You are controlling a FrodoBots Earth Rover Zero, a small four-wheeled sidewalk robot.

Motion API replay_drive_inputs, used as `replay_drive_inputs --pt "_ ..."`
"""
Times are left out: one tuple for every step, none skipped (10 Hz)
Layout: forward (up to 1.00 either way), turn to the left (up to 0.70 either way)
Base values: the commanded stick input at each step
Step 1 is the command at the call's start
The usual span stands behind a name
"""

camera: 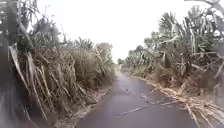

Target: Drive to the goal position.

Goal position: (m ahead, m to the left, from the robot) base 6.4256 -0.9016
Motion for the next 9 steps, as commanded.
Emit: replay_drive_inputs --pt "0.70 0.00" --pt "0.70 0.00" --pt "0.70 0.00" --pt "0.70 0.00" --pt "0.70 0.00" --pt "0.70 0.00" --pt "0.70 0.00" --pt "0.70 0.00" --pt "0.70 0.00"
